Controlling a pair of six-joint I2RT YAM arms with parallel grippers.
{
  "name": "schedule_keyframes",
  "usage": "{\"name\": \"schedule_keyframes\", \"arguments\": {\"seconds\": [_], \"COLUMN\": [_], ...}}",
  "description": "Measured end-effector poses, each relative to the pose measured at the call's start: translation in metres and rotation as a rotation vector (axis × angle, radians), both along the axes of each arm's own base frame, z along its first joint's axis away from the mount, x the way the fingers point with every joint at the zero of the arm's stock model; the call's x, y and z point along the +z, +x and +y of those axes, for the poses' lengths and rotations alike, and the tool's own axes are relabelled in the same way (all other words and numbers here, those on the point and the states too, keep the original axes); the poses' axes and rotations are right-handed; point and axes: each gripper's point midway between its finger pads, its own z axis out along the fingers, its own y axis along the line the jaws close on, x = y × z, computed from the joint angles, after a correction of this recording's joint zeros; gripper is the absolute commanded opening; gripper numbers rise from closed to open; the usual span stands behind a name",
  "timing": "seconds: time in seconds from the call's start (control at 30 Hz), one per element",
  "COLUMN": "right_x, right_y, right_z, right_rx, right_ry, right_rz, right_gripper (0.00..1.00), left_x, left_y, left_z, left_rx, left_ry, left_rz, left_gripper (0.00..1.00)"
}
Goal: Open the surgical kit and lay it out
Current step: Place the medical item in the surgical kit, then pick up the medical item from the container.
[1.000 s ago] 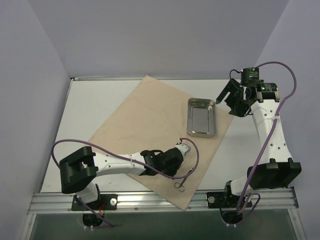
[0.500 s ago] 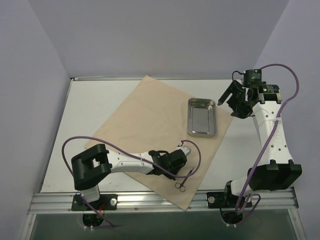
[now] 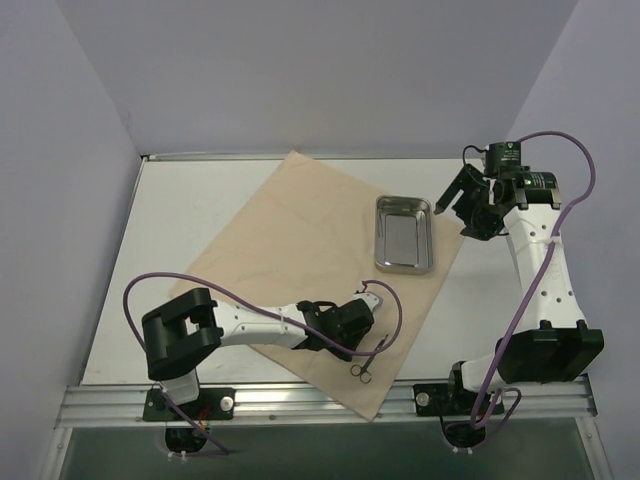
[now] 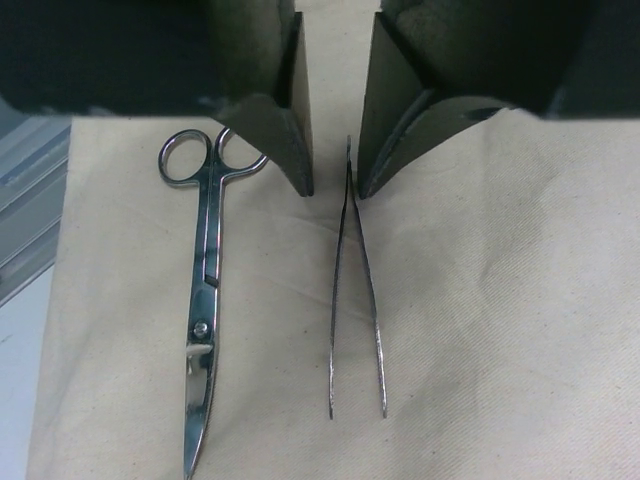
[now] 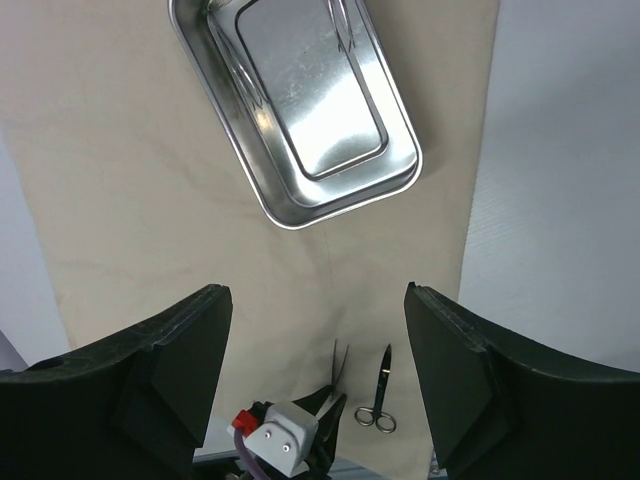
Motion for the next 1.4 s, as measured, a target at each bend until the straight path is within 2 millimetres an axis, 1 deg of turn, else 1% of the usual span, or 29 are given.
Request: {"name": "schedule_keyframes", "arguments": {"seconds": [0.13,0.23,0.3,0.33,0.4,0.43,0.53,0.57,0.6,0.7,0.73,0.77,0.8,0.87,0.9,1.0,1.03,1.07,1.13,1.2,1.27,1.4], "right_x": [-0.002,-0.004,-0.004,-0.004,-0.006,-0.009,-0.02,-0.026,-0.032,-0.059,-0.069,-0.079,-0.088,-0.106,-0.113,-0.131,-0.136,-0.141,-0.15,-0.159,-0.169,-0.182], "right_y": [0.001,0.002,0.006,0.009,0.018,0.025,0.045,0.052,0.059,0.077,0.082,0.088,0.094,0.106,0.111,0.128,0.133,0.137,0.144,0.149,0.15,0.149], "right_z": [0.0,0.001,0.001,0.001,0.001,0.001,0.004,0.005,0.008,0.025,0.033,0.039,0.044,0.054,0.057,0.053,0.051,0.048,0.043,0.038,0.033,0.028], "right_rx": [0.001,0.003,0.004,0.005,0.012,0.019,0.036,0.041,0.052,0.108,0.128,0.146,0.158,0.185,0.188,0.174,0.165,0.155,0.138,0.124,0.113,0.108], "right_ry": [0.002,0.007,0.006,0.005,0.001,-0.002,-0.012,-0.02,-0.03,-0.067,-0.08,-0.093,-0.11,-0.142,-0.157,-0.209,-0.226,-0.247,-0.283,-0.316,-0.342,-0.384], "right_rz": [-0.001,-0.003,-0.013,-0.02,-0.032,-0.039,-0.048,-0.047,-0.043,-0.004,0.011,0.025,0.037,0.059,0.066,0.085,0.089,0.096,0.107,0.121,0.141,0.169], "right_gripper": [0.71,0.7,0.69,0.68,0.66,0.65,0.59,0.56,0.54,0.49,0.47,0.43,0.4,0.36,0.36,0.36,0.37,0.43,0.49,0.51,0.54,0.57], "left_x": [0.001,0.005,0.014,0.02,0.04,0.053,0.103,0.12,0.138,0.185,0.196,0.207,0.214,0.221,0.222,0.217,0.213,0.209,0.202,0.198,0.195,0.195], "left_y": [-0.001,-0.002,0.0,0.001,0.005,0.008,0.026,0.036,0.048,0.088,0.1,0.111,0.117,0.128,0.132,0.141,0.144,0.147,0.151,0.153,0.153,0.152], "left_z": [0.007,0.018,0.025,0.028,0.032,0.035,0.049,0.055,0.062,0.084,0.091,0.099,0.104,0.113,0.116,0.126,0.129,0.133,0.138,0.141,0.142,0.145], "left_rx": [0.002,0.001,-0.002,-0.006,-0.015,-0.017,0.001,0.018,0.041,0.121,0.144,0.162,0.169,0.182,0.184,0.195,0.197,0.2,0.203,0.197,0.188,0.168], "left_ry": [0.003,0.025,0.032,0.027,-0.001,-0.024,-0.118,-0.15,-0.179,-0.243,-0.251,-0.255,-0.254,-0.248,-0.248,-0.237,-0.229,-0.217,-0.192,-0.171,-0.157,-0.139], "left_rz": [-0.004,-0.015,-0.03,-0.04,-0.068,-0.084,-0.15,-0.176,-0.199,-0.27,-0.29,-0.308,-0.32,-0.326,-0.322,-0.294,-0.281,-0.27,-0.247,-0.24,-0.235,-0.242], "left_gripper": [0.52,0.61,0.66,0.71,0.74,0.76,0.77,0.77,0.77,0.77,0.77,0.76,0.76,0.75,0.75,0.74,0.74,0.74,0.74,0.74,0.74,0.74]}}
